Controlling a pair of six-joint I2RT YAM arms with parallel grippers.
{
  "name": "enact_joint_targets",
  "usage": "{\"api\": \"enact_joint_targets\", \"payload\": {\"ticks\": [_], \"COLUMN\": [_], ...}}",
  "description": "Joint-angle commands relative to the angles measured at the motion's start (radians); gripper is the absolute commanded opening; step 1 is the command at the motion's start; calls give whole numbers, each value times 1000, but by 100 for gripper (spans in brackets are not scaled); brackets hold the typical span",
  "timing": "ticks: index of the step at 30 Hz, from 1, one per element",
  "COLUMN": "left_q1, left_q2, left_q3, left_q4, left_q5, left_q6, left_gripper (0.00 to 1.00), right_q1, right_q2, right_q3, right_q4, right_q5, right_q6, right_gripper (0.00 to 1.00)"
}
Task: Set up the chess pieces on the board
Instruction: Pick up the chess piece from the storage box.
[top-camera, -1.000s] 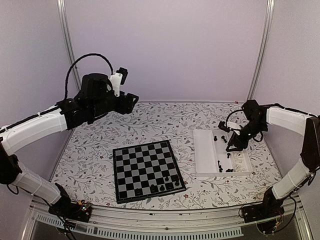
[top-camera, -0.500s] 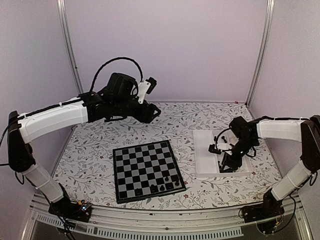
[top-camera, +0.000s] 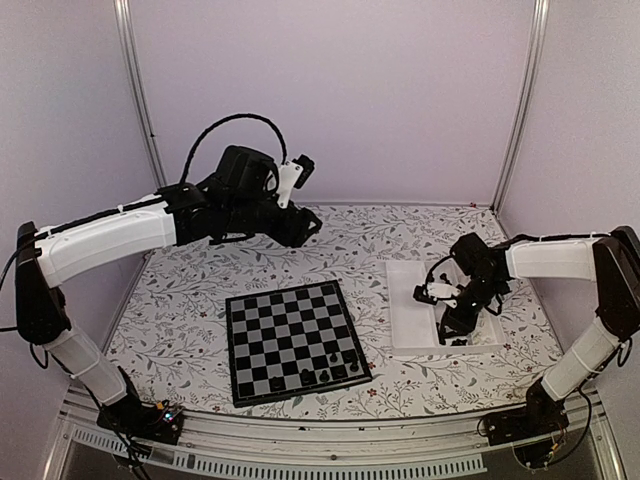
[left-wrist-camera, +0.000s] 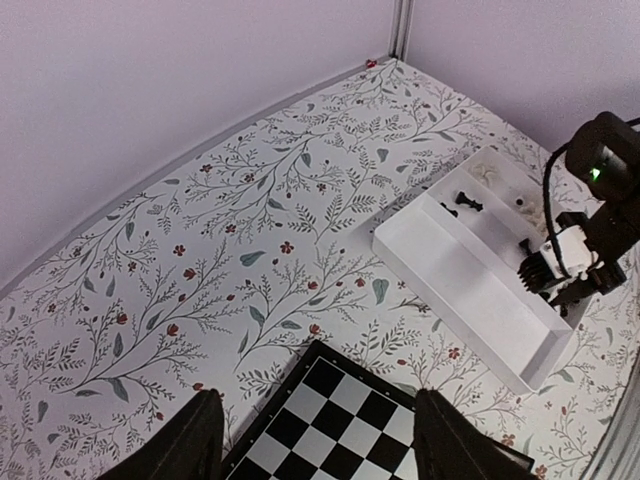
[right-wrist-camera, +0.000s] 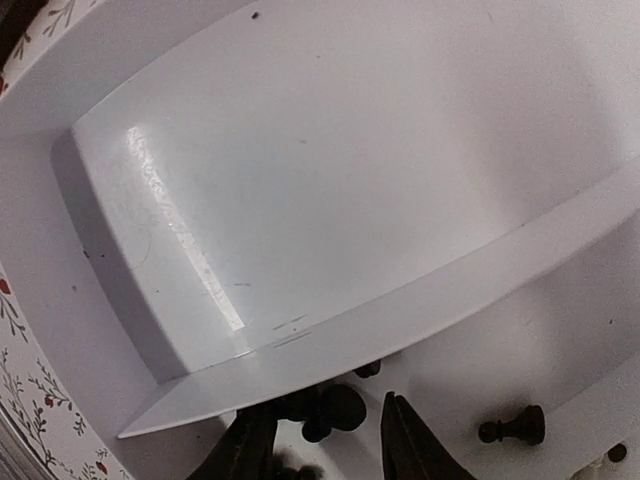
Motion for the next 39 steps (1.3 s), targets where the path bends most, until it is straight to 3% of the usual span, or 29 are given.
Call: {"api": "enact_joint_targets", "payload": {"ticks": [1, 23, 31, 36, 39], "left_q1": [-16, -29, -35, -40, -41], "left_q2": [2, 7, 7, 3, 2], "left_q3": [-3, -25, -31, -34, -38], "left_q4": [1, 6, 7, 1, 1], "left_q5": [-8, 29, 35, 34, 34], "left_q6": [-10, -7, -8, -4, -3], "left_gripper": [67, 68, 68, 68, 68], "right_q1": [-25, -86, -93, -106, -107], "right_q2": [9, 6, 56, 89, 105], "right_q3": [19, 70, 78, 93, 94], "right_q4": [37, -26, -31, -30, -36], "right_q5": [118, -43, -49, -56, -58], "right_q6": [30, 64, 83, 99, 101], "right_gripper": [37, 33, 37, 33, 26]}}
